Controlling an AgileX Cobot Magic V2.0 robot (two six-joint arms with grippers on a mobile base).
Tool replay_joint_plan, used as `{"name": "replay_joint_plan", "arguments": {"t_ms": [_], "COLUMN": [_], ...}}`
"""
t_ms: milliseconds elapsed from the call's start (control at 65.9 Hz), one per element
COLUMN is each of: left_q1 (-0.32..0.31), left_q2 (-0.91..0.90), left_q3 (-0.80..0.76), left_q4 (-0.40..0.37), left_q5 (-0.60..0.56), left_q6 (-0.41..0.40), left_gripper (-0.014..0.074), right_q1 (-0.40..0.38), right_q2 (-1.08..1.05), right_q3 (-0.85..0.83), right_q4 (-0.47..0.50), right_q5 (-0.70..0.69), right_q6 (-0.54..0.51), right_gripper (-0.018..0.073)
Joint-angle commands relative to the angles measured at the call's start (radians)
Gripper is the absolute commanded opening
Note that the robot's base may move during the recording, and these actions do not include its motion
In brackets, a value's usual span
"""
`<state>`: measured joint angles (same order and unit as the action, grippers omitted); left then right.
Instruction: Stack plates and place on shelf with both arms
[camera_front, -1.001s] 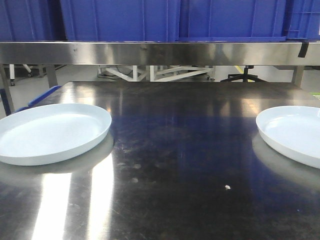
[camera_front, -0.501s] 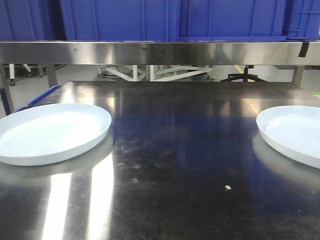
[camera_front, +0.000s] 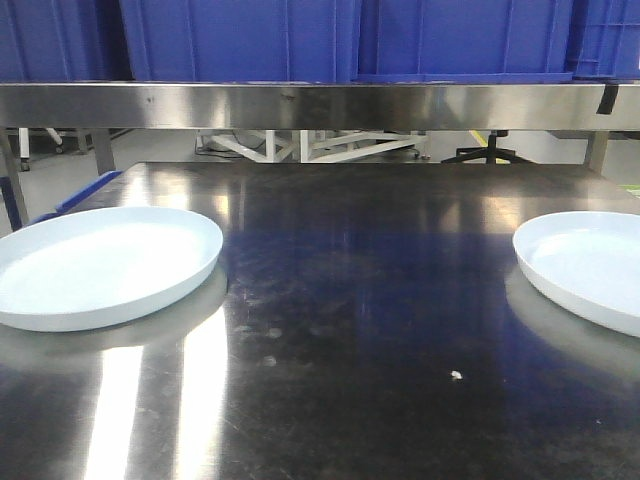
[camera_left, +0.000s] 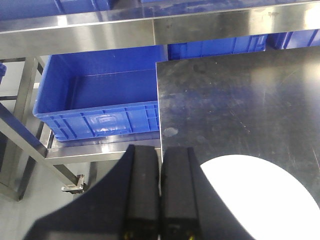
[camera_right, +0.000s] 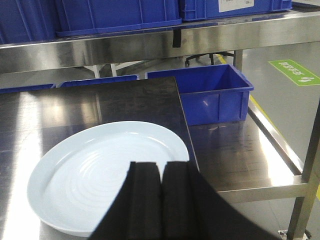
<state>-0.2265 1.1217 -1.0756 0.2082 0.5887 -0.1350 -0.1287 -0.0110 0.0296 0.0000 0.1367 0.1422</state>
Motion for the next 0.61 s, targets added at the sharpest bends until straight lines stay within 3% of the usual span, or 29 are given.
{"name": "replay_joint_plan", "arguments": {"t_ms": [0, 470, 592], "left_q1": [-0.007, -0.007, -0.007], "left_q2": [-0.015, -0.015, -0.015], "left_q3": [-0.029, -0.029, -0.029], "left_q4": [0.009, 0.009, 0.007], "left_q5": [-0.075, -0.075, -0.07], "left_q6": [0.0, 0.0, 0.0], "left_gripper": [0.0083, 0.0083, 0.0083], "right_q1": [-0.007, -0.007, -0.006], "right_q2": [-0.019, -0.019, -0.019], "right_q3": [0.0, 0.0, 0.0], "right_q4": [-0.006, -0.007, 0.0], "right_q5": [-0.089, -0.09, -0.215], "right_q6": [-0.011, -0.011, 0.0], "right_gripper": [0.0055, 0.0055, 0.0055]}}
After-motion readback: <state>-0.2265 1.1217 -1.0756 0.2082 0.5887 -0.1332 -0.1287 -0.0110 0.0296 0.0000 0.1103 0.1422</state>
